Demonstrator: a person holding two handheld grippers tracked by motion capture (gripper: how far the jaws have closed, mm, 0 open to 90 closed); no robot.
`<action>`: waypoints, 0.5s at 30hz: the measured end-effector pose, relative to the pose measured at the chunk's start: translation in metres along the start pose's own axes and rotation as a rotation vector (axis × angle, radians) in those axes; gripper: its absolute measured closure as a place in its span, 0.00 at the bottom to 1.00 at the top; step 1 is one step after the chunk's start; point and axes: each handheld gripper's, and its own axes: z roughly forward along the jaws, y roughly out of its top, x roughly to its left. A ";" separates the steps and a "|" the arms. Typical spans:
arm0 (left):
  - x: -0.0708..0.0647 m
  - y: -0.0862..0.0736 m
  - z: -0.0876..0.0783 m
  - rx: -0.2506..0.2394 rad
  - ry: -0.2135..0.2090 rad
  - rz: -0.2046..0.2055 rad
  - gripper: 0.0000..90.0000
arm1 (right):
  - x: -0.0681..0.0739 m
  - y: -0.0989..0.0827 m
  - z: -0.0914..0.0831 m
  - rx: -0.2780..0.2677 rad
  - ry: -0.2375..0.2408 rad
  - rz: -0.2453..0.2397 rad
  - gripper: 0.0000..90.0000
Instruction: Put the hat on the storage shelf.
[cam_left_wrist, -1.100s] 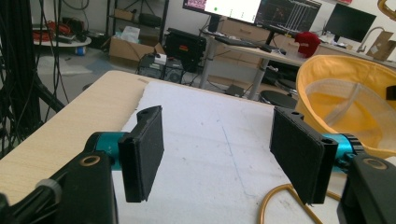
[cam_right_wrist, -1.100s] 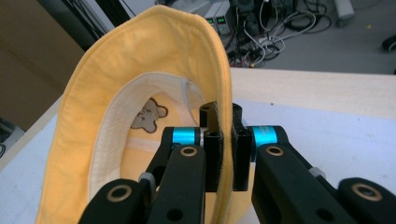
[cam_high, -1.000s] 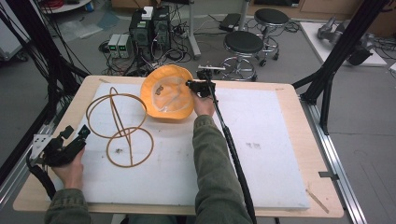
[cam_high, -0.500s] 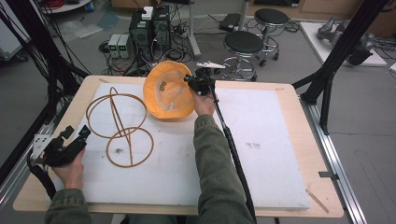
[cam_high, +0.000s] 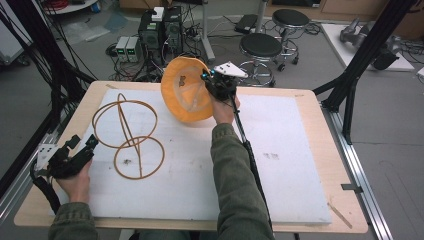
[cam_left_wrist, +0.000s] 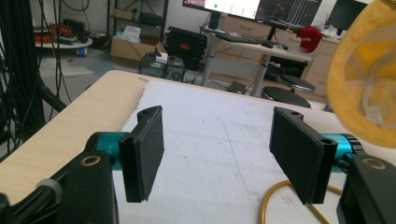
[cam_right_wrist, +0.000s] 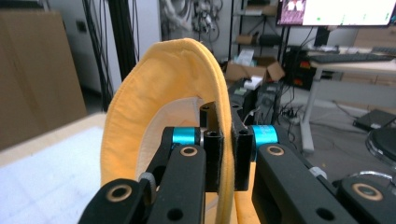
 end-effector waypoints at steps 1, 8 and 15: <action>0.000 0.000 0.000 0.001 0.000 0.000 0.39 | 0.000 0.002 -0.004 -0.031 -0.003 -0.011 0.97; 0.000 -0.002 0.000 0.006 -0.002 -0.004 0.39 | 0.002 0.020 -0.031 -0.200 -0.016 -0.022 0.97; -0.001 -0.002 0.000 0.004 -0.001 -0.005 0.39 | 0.003 0.033 -0.046 -0.274 0.002 -0.005 0.96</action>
